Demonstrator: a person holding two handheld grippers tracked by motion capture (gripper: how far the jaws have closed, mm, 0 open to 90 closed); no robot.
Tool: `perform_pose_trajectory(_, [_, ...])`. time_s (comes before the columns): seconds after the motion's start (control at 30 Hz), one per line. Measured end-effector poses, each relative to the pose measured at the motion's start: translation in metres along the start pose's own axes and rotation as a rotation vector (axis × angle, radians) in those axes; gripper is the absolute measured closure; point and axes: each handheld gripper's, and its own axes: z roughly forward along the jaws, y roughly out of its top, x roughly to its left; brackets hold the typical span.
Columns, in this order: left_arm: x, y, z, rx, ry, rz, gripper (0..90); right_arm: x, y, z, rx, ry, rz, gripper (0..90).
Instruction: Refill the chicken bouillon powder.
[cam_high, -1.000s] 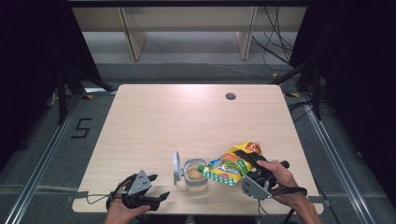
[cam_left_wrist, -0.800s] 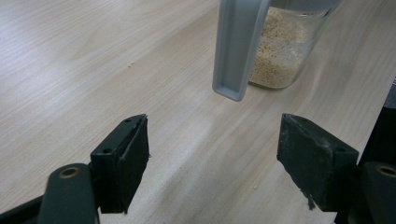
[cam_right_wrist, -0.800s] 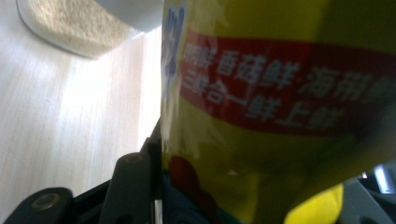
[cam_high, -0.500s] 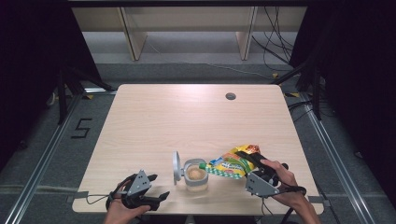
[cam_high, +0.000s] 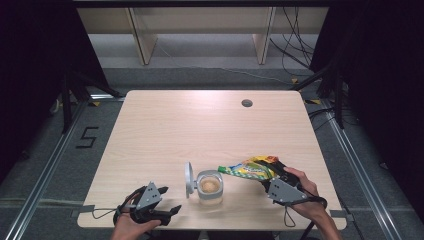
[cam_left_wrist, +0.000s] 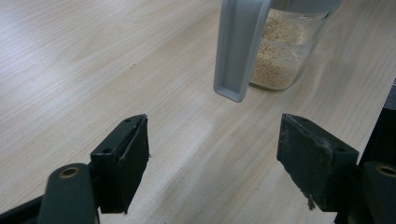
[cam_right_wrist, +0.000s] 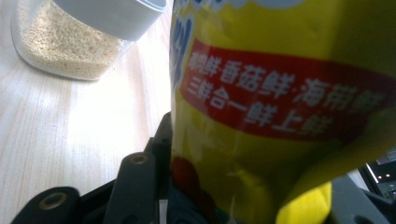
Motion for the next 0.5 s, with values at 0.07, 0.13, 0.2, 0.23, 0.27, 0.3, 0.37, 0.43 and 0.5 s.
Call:
perform_pose_trajectory(0.07, [0.000,0.000,0.000,-0.004,-0.001,-0.005,25.1,0.000,-0.001,0.000,-0.014,-0.008,0.023,58.2])
perform_pose_trajectory(0.13, [-0.001,0.000,0.000,-0.009,-0.006,-0.010,25.1,0.000,-0.003,-0.001,-0.009,-0.006,0.068,58.6])
perform_pose_trajectory(0.2, [0.000,0.000,0.001,-0.005,-0.002,0.005,25.1,-0.002,-0.006,0.001,-0.031,-0.012,0.073,59.1])
perform_pose_trajectory(0.23, [-0.001,0.000,0.001,-0.006,-0.005,-0.001,25.2,-0.002,-0.008,0.001,-0.036,-0.009,0.108,59.3])
perform_pose_trajectory(0.27, [-0.001,0.000,0.001,-0.003,-0.013,0.001,25.2,-0.003,-0.009,0.001,-0.034,-0.009,0.123,59.6])
perform_pose_trajectory(0.3, [-0.001,0.000,0.001,-0.004,-0.007,0.004,25.3,-0.004,-0.010,0.002,-0.045,-0.016,0.118,60.1])
perform_pose_trajectory(0.37, [0.000,0.000,0.001,-0.001,-0.008,0.003,25.3,-0.006,-0.012,0.004,-0.066,-0.008,0.166,60.9])
perform_pose_trajectory(0.43, [-0.001,0.000,0.001,-0.001,-0.005,-0.002,25.3,-0.007,-0.014,0.007,-0.079,-0.009,0.226,61.6])
perform_pose_trajectory(0.5, [0.000,0.000,0.001,0.000,-0.004,-0.002,25.3,-0.007,-0.015,0.009,-0.082,-0.018,0.246,62.1])
